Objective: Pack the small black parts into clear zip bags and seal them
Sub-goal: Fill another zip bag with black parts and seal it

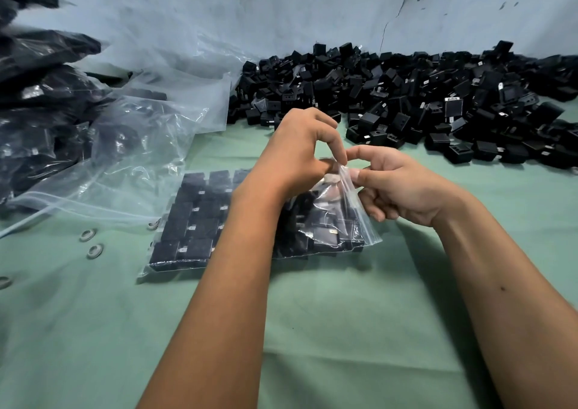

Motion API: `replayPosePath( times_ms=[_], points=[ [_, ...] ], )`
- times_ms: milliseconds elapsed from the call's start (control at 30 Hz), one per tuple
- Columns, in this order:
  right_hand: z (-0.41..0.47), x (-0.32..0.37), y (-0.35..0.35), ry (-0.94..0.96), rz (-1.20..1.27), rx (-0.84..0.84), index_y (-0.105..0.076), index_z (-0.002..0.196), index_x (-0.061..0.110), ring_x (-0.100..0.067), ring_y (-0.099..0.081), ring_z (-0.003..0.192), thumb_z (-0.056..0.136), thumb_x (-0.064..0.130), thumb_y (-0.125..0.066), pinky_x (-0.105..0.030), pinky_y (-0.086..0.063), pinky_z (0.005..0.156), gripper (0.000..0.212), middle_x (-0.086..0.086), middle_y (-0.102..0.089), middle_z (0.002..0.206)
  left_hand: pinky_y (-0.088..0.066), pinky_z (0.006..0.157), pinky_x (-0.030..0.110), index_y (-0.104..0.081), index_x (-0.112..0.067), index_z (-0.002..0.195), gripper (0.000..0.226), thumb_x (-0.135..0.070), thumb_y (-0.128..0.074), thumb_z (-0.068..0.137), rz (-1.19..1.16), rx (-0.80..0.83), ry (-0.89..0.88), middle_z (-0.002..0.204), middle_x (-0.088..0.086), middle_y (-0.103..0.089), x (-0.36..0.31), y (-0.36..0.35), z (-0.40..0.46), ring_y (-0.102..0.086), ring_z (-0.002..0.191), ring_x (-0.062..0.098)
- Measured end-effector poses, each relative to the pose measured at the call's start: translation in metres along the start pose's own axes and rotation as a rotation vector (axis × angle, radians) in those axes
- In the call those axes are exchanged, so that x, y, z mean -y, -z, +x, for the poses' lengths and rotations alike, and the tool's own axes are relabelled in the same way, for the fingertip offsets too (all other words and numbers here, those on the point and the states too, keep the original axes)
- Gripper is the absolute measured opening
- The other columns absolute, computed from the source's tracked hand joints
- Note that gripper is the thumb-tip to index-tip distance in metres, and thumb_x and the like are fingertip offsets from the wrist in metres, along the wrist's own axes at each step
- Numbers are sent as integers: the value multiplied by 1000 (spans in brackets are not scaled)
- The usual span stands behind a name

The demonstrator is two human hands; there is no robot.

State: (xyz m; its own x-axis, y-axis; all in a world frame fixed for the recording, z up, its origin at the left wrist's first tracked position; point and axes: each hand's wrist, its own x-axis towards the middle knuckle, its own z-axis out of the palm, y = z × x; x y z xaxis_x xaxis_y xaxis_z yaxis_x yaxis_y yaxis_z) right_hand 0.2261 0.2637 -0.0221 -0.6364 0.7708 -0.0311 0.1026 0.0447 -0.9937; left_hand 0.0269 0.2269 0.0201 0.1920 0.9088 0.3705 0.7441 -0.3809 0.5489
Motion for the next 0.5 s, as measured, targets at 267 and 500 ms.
replayPosePath(
  times_ms=[267, 500],
  points=[
    [7, -12, 23, 61, -472, -756, -66, 100, 18, -19, -67, 69, 102, 15, -53, -29, -52, 61, 13, -1, -77, 94, -38, 107, 29, -81, -31, 82, 18, -15, -88, 79, 11, 4, 14, 123, -9, -62, -1, -1, 0, -49, 125, 9],
    [16, -35, 21, -146, -1027, -598, -33, 156, 37, -32, -11, 150, 98, 50, -59, -53, -22, 122, 65, -4, -16, 168, -38, 107, 29, -81, -33, 81, 22, -12, -86, 79, 17, 2, 2, 122, -9, -63, 1, -4, 2, -50, 124, 9]
  ],
)
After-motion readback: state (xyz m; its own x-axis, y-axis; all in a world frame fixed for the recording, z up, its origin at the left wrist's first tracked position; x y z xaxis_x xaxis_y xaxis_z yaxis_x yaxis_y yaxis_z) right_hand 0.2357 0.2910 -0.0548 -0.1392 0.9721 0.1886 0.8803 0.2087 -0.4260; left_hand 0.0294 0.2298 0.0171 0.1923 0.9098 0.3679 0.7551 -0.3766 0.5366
